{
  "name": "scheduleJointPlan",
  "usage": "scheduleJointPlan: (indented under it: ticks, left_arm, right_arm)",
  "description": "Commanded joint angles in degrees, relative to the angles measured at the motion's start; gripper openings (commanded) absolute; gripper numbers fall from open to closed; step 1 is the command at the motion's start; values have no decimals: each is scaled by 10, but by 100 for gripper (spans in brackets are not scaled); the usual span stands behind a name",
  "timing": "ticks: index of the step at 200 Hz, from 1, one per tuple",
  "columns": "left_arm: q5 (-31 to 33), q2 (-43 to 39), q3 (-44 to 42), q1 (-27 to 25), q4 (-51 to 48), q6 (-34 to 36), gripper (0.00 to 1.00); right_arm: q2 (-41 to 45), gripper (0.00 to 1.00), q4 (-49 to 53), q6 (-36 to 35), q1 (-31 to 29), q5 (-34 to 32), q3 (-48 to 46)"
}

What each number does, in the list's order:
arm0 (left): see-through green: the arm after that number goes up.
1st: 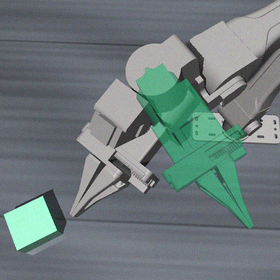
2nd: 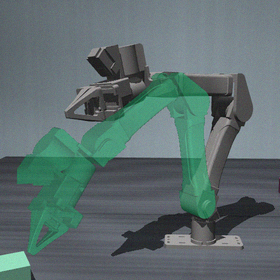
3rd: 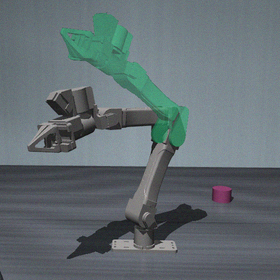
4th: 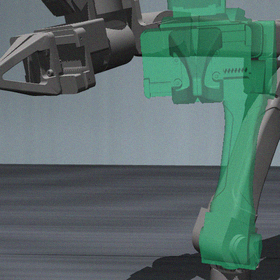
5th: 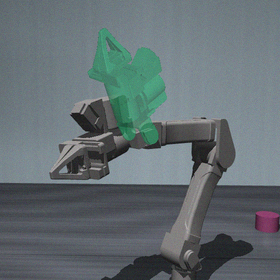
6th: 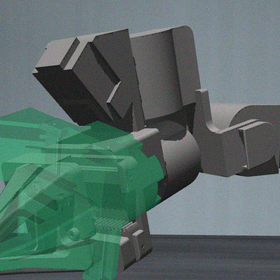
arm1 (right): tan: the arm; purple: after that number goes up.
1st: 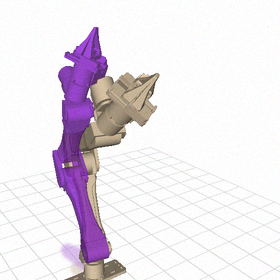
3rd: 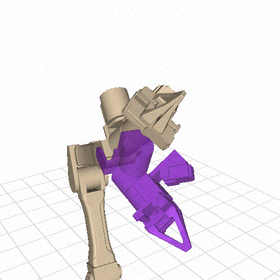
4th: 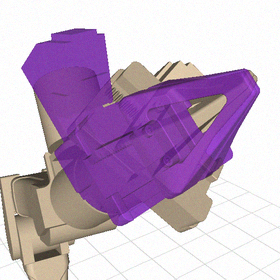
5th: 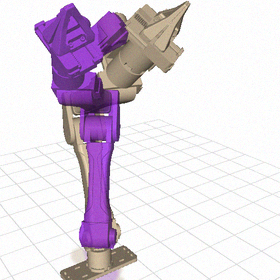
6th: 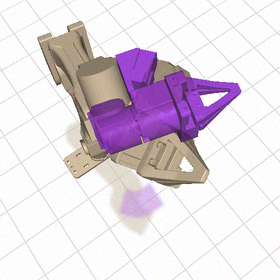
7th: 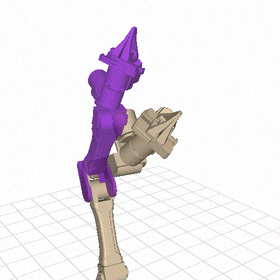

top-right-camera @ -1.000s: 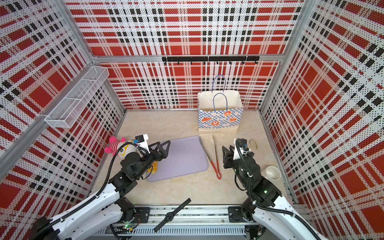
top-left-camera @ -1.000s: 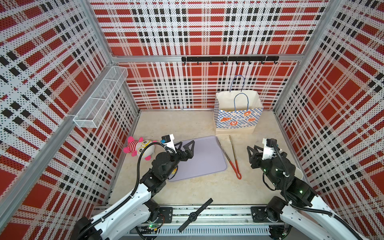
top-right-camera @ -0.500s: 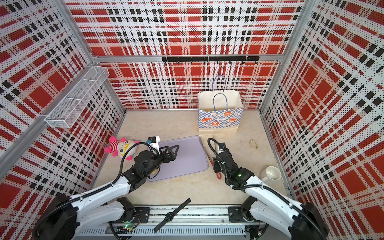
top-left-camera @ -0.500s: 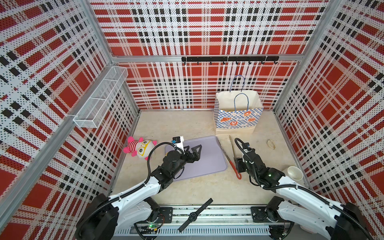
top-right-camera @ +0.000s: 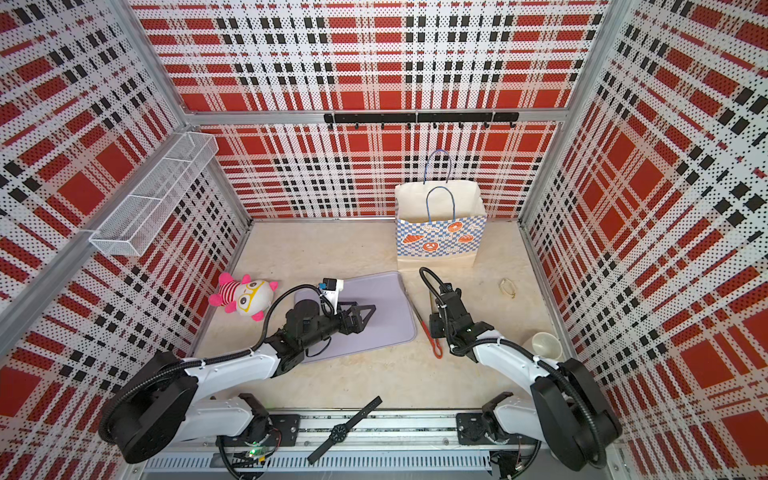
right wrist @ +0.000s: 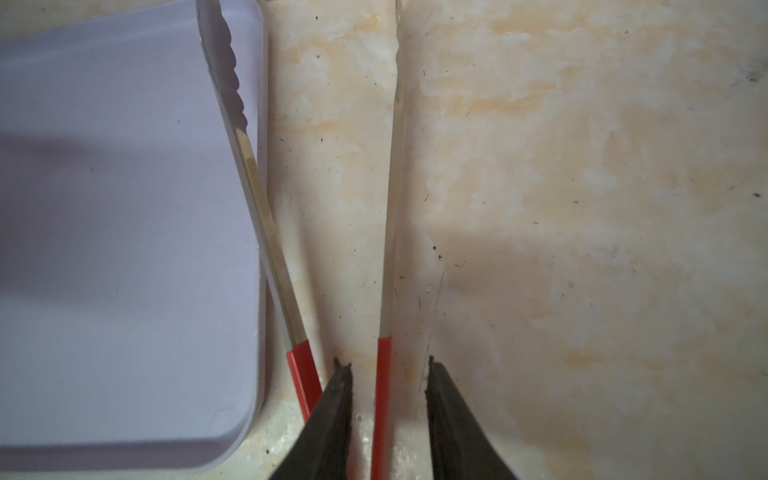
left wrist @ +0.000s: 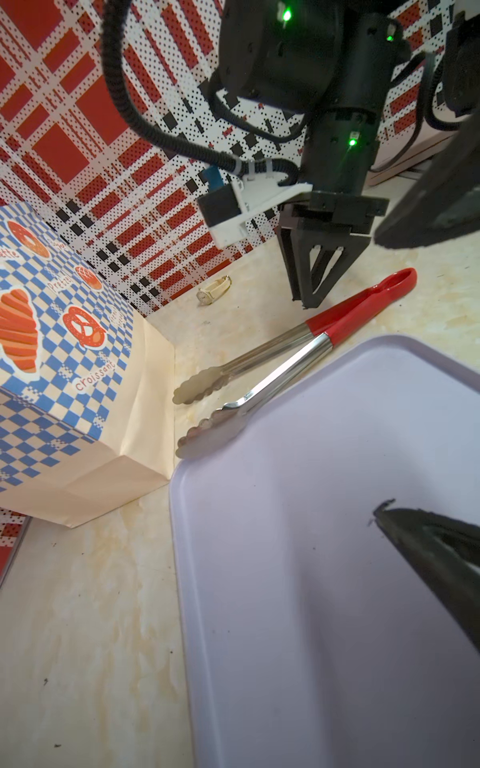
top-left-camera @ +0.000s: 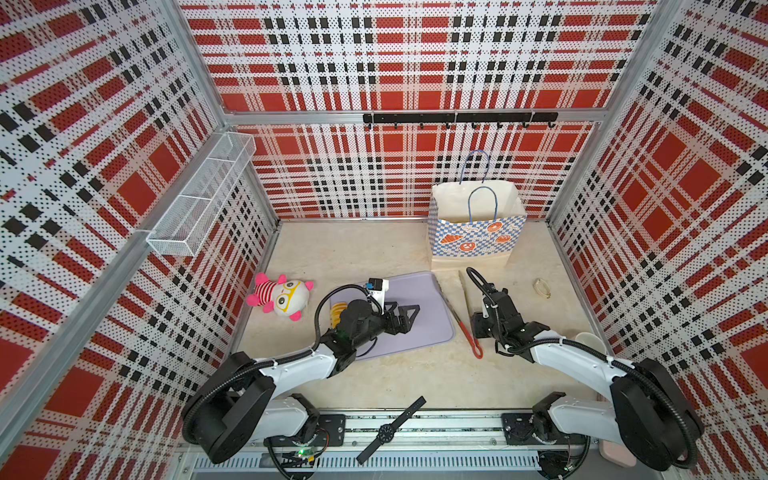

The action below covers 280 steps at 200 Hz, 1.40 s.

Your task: Place the fake bread into the paper bag

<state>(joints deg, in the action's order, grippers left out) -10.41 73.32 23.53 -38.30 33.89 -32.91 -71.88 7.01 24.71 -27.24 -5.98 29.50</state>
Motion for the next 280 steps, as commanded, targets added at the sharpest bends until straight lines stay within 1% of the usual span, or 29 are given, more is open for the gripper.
scheduleJointPlan:
  ticks: [1, 50, 102, 157, 218, 256, 280]
  left_arm:
    - [-8, -21, -13, 1, 23, 21, 100]
    - [-2, -31, -19, 1, 23, 25, 100]
    - [-5, -23, -17, 1, 23, 29, 99]
    - [-11, -21, -16, 1, 23, 32, 99]
    - [-3, -39, -23, 2, 23, 36, 99]
    - [-3, -43, -26, 7, 23, 37, 99]
    - [-4, -45, -27, 9, 23, 37, 99]
  right_arm:
    - [-15, 32, -33, -11, 11, 41, -6]
    - [-39, 30, -43, -13, 13, 40, -9]
    - [-74, 26, -49, -16, 13, 40, -5]
    - [-93, 18, -52, -15, 13, 41, -7]
    - [-67, 5, -50, -12, 14, 29, -21]
    - [-29, 0, -45, -10, 13, 29, -36]
    - [15, 0, -41, -6, 13, 28, -51]
